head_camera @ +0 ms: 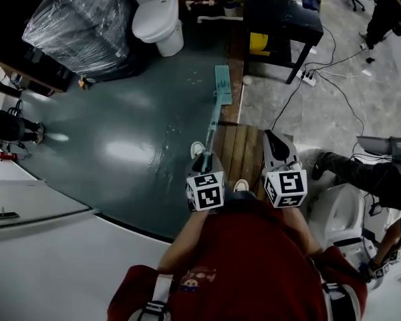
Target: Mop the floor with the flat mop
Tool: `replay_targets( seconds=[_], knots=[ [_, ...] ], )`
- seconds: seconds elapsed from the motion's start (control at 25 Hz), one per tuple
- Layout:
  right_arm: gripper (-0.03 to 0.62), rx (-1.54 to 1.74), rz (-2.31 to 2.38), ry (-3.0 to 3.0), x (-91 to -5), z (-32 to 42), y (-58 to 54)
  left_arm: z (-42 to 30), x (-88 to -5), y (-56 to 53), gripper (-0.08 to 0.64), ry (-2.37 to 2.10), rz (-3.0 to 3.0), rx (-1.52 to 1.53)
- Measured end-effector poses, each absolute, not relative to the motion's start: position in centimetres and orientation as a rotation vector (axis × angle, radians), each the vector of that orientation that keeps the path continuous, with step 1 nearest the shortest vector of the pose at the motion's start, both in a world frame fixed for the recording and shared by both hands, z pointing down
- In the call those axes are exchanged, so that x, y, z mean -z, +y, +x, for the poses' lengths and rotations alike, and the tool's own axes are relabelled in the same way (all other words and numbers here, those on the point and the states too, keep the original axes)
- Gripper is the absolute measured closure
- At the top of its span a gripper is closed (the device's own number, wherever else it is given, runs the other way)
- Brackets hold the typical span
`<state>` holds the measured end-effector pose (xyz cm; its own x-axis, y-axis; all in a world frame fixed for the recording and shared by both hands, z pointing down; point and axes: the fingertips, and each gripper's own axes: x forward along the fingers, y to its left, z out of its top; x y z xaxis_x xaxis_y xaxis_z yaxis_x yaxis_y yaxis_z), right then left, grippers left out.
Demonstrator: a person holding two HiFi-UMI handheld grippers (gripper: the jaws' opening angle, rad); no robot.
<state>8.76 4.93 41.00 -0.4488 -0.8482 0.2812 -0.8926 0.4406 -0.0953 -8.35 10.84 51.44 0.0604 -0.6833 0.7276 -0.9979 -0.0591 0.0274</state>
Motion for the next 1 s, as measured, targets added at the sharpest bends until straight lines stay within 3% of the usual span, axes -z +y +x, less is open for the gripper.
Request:
replay_targets(
  seconds=[1.0],
  knots=[
    [0.572, -0.375, 1.524, -2.490, -42.5, 8.1, 5.5, -4.3, -50.7, 12.1, 0.430, -1.604, 1.892, -0.756]
  ],
)
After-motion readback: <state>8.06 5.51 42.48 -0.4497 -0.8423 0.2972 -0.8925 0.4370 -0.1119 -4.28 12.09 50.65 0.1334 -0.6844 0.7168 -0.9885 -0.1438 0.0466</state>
